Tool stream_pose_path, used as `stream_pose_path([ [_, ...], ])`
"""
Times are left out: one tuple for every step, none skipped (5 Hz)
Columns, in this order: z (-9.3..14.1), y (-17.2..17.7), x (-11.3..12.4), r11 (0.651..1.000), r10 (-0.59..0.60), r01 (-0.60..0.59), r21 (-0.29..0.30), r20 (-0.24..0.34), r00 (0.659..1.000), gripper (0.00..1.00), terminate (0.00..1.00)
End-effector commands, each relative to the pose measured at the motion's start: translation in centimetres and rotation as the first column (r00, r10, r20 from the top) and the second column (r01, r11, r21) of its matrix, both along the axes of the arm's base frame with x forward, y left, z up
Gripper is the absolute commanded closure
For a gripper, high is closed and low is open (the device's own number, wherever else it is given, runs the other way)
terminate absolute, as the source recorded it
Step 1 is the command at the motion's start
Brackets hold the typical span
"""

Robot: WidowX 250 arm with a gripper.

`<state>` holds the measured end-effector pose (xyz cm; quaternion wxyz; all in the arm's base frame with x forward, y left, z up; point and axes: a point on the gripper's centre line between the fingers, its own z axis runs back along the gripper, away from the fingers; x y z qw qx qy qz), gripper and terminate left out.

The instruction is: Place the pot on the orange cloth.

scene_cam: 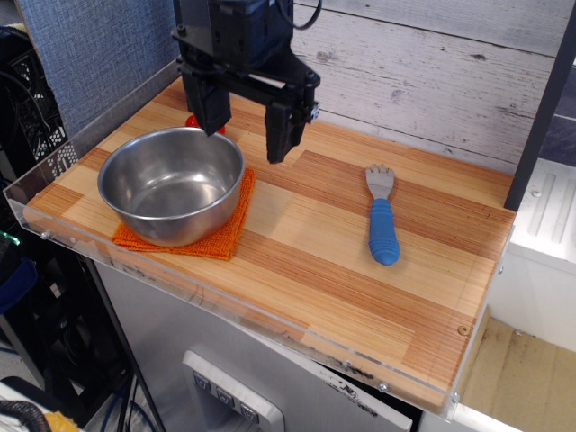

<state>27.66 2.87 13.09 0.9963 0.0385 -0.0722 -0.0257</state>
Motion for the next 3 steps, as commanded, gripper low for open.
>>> stream_pose_path([
  [0.66, 0.38, -0.47, 1.0, -0.006, 0.006, -0.005, 0.016, 1.0, 0.0, 0.0],
  [0.66, 0.38, -0.47, 1.0, -0.006, 0.006, -0.005, 0.016, 1.0, 0.0, 0.0],
  [0.66, 0.38, -0.47, 1.0, -0.006, 0.006, -0.005, 0.016, 1.0, 0.0, 1.0],
])
